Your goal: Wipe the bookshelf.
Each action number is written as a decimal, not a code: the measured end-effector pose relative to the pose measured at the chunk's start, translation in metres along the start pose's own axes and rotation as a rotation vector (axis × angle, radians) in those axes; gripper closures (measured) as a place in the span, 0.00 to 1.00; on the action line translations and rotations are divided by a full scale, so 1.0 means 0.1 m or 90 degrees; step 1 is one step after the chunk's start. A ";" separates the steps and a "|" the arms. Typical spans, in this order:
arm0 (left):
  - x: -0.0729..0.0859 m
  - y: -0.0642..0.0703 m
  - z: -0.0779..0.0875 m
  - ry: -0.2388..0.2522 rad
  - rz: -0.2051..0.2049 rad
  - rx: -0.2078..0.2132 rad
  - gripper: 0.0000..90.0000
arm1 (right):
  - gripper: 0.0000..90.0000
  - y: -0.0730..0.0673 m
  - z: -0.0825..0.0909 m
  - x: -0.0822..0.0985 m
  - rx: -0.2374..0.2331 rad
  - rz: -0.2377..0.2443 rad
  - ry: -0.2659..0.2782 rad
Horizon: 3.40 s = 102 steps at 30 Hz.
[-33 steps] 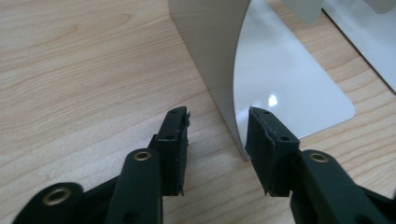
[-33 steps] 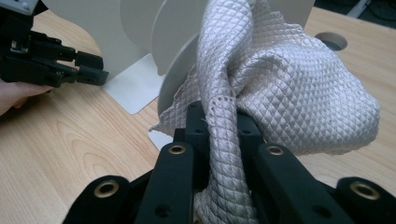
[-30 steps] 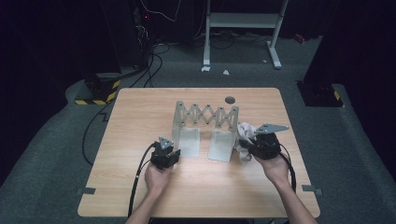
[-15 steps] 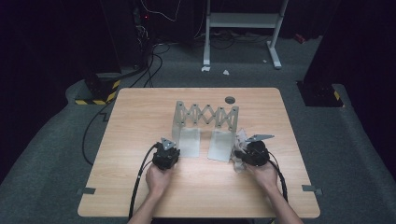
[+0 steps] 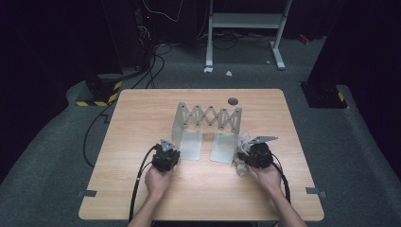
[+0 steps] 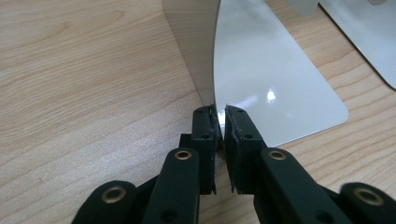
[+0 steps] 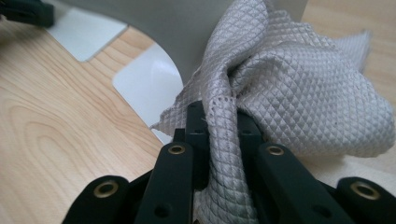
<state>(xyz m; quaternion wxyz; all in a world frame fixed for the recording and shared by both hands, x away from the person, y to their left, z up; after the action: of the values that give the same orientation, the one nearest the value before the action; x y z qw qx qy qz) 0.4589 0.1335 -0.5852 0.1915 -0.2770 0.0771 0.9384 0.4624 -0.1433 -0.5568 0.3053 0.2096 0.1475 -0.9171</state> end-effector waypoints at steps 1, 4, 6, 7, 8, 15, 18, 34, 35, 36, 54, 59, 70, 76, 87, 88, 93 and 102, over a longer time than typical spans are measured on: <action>0.00 0.00 0.00 0.004 0.001 0.001 0.91 | 0.90 -0.01 0.03 -0.01 0.000 0.001 0.002; 0.01 0.00 -0.01 0.020 0.002 -0.003 0.91 | 0.90 -0.04 0.16 -0.07 0.003 0.015 0.020; 0.02 0.00 -0.01 0.026 0.003 -0.004 0.91 | 0.90 -0.06 0.26 -0.12 0.001 0.019 0.032; 0.02 0.00 -0.01 0.026 0.003 -0.005 0.91 | 0.90 -0.07 0.31 -0.14 0.001 0.021 0.038; 0.02 0.00 -0.01 0.026 0.002 -0.005 0.91 | 0.90 -0.08 0.36 -0.16 0.002 0.024 0.045; 0.02 -0.01 -0.01 0.026 0.005 -0.001 0.92 | 0.90 -0.14 0.68 -0.32 0.010 0.048 0.081; 0.02 -0.01 -0.01 0.026 0.012 0.012 0.92 | 0.90 -0.12 0.77 -0.40 0.014 0.048 0.093; 0.02 -0.01 -0.01 0.026 0.011 0.010 0.92 | 0.90 0.15 0.45 -0.55 0.040 0.017 0.042; 0.02 -0.01 -0.01 0.027 0.011 0.010 0.92 | 0.90 0.16 0.40 -0.53 0.040 0.015 0.035; 0.02 -0.01 -0.01 0.027 0.011 0.010 0.92 | 0.90 0.17 0.35 -0.51 0.038 0.012 0.029; 0.02 -0.01 -0.01 0.026 0.012 0.012 0.92 | 0.90 0.27 -0.31 -0.20 -0.010 -0.037 -0.051; 0.02 -0.01 -0.01 0.026 0.012 0.012 0.92 | 0.90 0.29 -0.32 -0.20 -0.030 -0.047 -0.051; 0.02 -0.01 -0.01 0.026 0.013 0.013 0.92 | 0.89 0.32 -0.29 -0.25 -0.006 -0.095 -0.058; 0.02 -0.01 -0.01 0.026 0.013 0.014 0.92 | 0.89 0.29 -0.18 -0.32 0.026 -0.059 -0.053; 0.02 -0.02 -0.01 0.026 0.015 0.016 0.92 | 0.90 0.20 0.53 -0.69 0.048 0.004 0.046; 0.02 -0.02 -0.01 0.026 0.014 0.015 0.92 | 0.90 0.19 0.58 -0.72 0.050 0.010 0.053; 0.02 -0.02 -0.01 0.026 0.015 0.018 0.92 | 0.90 0.18 0.76 -0.84 0.065 0.023 0.070; 0.02 -0.02 -0.01 0.026 0.014 0.016 0.92 | 0.90 0.28 0.70 -0.95 0.082 0.019 0.054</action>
<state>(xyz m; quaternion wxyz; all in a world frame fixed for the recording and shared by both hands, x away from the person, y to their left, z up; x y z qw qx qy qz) 0.4586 0.1354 -0.5869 0.1826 -0.2929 0.0960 0.9336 0.5279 -0.1452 -0.4552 0.2985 0.2697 0.0978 -0.9103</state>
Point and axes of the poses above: each handheld gripper's, and its own axes: z roughly backward along the jaws, x roughly out of its underside, y roughly to its right, the point moved 9 cm from there along -z, roughly forward along the jaws, and after that the axes turned 15 degrees about -y, right-handed, at the moved point
